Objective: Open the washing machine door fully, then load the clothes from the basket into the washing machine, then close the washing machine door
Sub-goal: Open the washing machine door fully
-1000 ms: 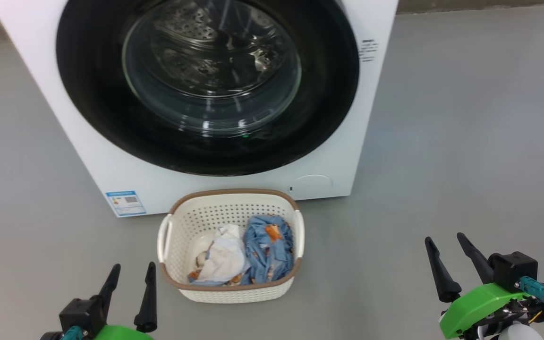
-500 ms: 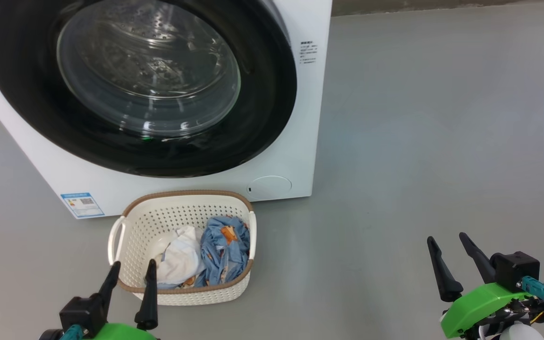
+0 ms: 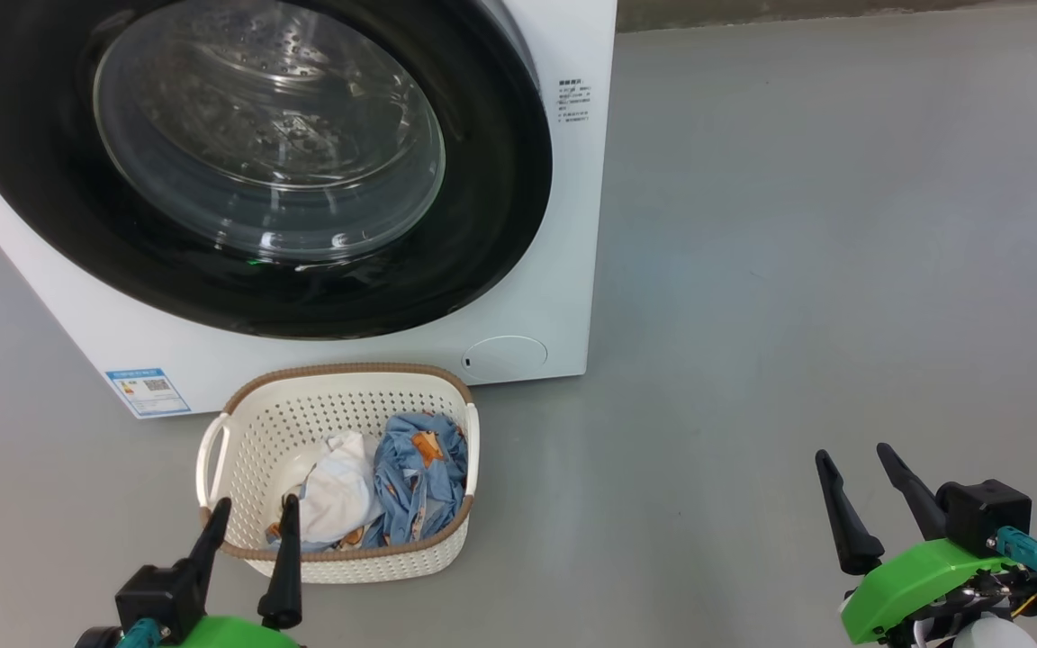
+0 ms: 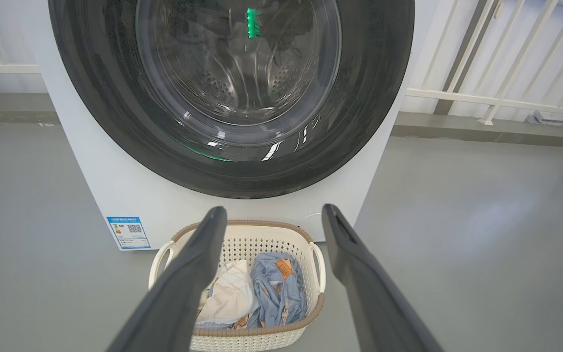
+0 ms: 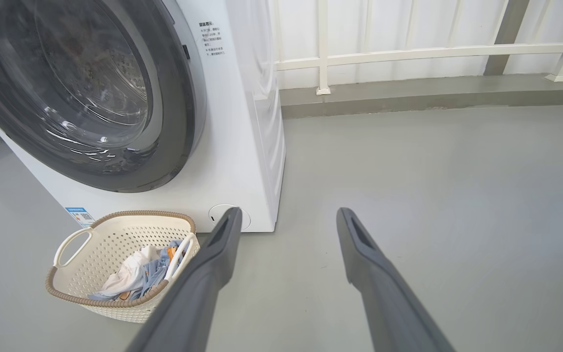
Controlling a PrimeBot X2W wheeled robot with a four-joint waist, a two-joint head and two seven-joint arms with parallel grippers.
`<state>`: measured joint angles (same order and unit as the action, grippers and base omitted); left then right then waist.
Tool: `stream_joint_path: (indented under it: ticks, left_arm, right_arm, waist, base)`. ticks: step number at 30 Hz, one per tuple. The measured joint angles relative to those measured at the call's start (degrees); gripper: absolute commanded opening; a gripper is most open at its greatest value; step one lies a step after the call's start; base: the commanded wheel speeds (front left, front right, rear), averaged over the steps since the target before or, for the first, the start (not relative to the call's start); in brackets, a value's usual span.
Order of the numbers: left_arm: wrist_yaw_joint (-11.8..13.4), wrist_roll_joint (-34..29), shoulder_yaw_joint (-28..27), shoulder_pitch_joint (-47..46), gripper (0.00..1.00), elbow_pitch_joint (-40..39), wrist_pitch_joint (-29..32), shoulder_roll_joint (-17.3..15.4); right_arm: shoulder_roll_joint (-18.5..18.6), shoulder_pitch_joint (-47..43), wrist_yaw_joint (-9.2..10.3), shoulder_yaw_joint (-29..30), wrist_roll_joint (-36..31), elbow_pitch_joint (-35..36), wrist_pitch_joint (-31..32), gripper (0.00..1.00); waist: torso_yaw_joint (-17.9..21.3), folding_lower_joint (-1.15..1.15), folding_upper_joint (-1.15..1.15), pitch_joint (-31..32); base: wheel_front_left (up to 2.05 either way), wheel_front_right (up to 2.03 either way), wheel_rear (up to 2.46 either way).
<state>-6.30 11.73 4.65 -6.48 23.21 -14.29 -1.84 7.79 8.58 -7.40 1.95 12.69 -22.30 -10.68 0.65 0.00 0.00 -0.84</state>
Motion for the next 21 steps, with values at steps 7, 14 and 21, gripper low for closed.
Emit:
stream_joint_path:
  ticks: [7,14,21]
  left_arm:
    - [0.0,0.0,0.0,0.0,1.00,0.0,0.0,0.0]
    - [0.0,0.0,0.0,0.0,1.00,0.0,0.0,0.0]
    - [0.1,0.0,0.0,0.0,1.00,0.0,0.0,0.0]
  right_arm:
    - [0.0,0.0,0.00,0.1,0.0,0.0,0.0,1.00]
    - [0.0,0.0,0.00,0.1,0.0,0.0,0.0,1.00]
    - [0.0,0.0,0.00,0.1,0.1,0.0,0.0,0.48]
  waist:
    - [0.0,0.00,0.00,0.0]
    - [0.0,0.00,0.00,0.0]
    - [-0.1,0.00,0.00,0.0]
  base:
    - [0.00,0.00,0.00]
    - [0.00,0.00,0.00]
    - [0.00,0.00,0.00]
